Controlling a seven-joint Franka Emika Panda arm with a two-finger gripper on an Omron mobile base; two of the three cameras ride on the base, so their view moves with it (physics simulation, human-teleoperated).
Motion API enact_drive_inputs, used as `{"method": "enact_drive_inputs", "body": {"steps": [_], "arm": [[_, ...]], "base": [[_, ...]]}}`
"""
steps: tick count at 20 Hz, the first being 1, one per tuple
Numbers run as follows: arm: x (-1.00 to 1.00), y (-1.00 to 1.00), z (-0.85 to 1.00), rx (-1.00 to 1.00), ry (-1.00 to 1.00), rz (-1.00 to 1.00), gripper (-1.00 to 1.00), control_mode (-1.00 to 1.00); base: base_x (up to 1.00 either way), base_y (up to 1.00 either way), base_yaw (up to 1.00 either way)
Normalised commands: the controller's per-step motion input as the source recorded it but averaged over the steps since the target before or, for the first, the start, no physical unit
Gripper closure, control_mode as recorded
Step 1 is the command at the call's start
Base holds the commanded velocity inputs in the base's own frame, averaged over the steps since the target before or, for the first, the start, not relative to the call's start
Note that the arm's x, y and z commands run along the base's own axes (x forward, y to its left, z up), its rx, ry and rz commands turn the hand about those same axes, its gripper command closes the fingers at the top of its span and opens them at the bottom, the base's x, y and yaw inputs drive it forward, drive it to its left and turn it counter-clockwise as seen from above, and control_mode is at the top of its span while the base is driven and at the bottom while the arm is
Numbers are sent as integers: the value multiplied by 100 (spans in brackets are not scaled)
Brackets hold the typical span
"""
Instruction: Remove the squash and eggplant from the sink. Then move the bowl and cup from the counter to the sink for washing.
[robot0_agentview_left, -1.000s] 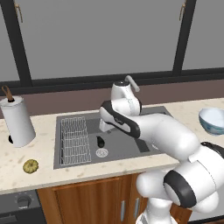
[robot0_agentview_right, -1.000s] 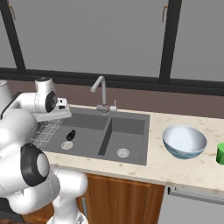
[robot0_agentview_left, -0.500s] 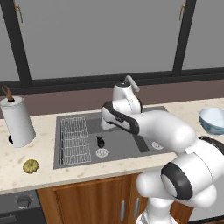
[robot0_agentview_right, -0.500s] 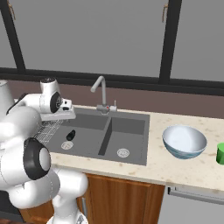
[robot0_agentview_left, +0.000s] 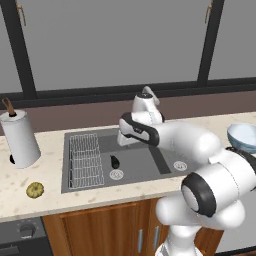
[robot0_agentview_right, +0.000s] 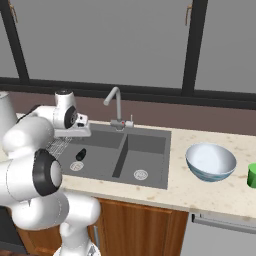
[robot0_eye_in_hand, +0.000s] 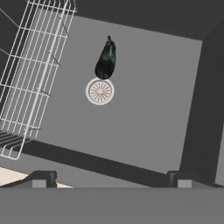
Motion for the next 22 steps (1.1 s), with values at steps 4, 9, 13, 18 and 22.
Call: {"method": "enact_drive_inputs", "body": {"steps": [4,9,13,18,22], "arm": [[11,0,-14,12,0,0,-100,-100],[9,-1,-16,4,0,0,-100,-100],[8,0,-18,1,0,0,-100,-100],[12,1,-17,4,0,0,-100,-100],[15,4,-16,1,0,0,-100,-100]], "base": [[0,0,0],[0,0,0],[0,0,0],[0,0,0],[0,0,0]]}}
